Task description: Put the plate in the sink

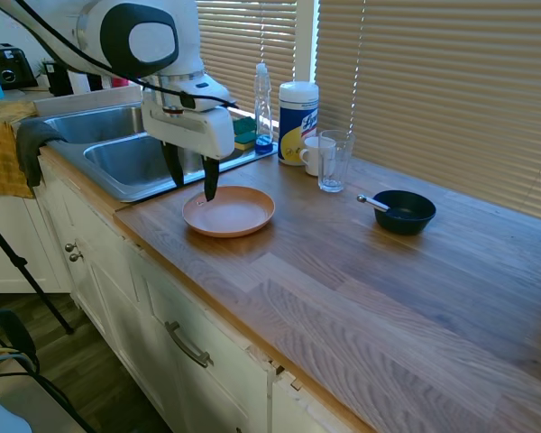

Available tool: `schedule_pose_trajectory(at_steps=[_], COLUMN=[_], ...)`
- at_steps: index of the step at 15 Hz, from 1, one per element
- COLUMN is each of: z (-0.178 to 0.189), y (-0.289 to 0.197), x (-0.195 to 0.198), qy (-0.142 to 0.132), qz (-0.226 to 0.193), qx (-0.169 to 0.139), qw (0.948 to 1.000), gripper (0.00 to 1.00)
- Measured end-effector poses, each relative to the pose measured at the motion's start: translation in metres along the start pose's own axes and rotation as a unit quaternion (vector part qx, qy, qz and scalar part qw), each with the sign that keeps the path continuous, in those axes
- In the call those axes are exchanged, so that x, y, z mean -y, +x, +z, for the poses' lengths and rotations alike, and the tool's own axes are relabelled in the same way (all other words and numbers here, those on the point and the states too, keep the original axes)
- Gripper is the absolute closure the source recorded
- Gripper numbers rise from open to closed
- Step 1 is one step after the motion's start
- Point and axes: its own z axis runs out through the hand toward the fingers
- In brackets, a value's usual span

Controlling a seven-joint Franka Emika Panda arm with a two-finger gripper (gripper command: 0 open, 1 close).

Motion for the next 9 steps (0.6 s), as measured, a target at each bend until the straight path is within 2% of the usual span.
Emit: schedule_pose_trajectory(at_steps=[3, 5, 9], z=[0.004, 0.013, 0.049], y=[0.048, 0.079, 0.120], x=[-0.014, -0.026, -0.038], qy=[0.014, 0.024, 0.044], qz=[0.040, 0.056, 0.063], qx=[-0.008, -0.002, 0.047], qw=[0.9991, 0.9982, 0.9959], gripper=[0.00, 0.00, 0.00])
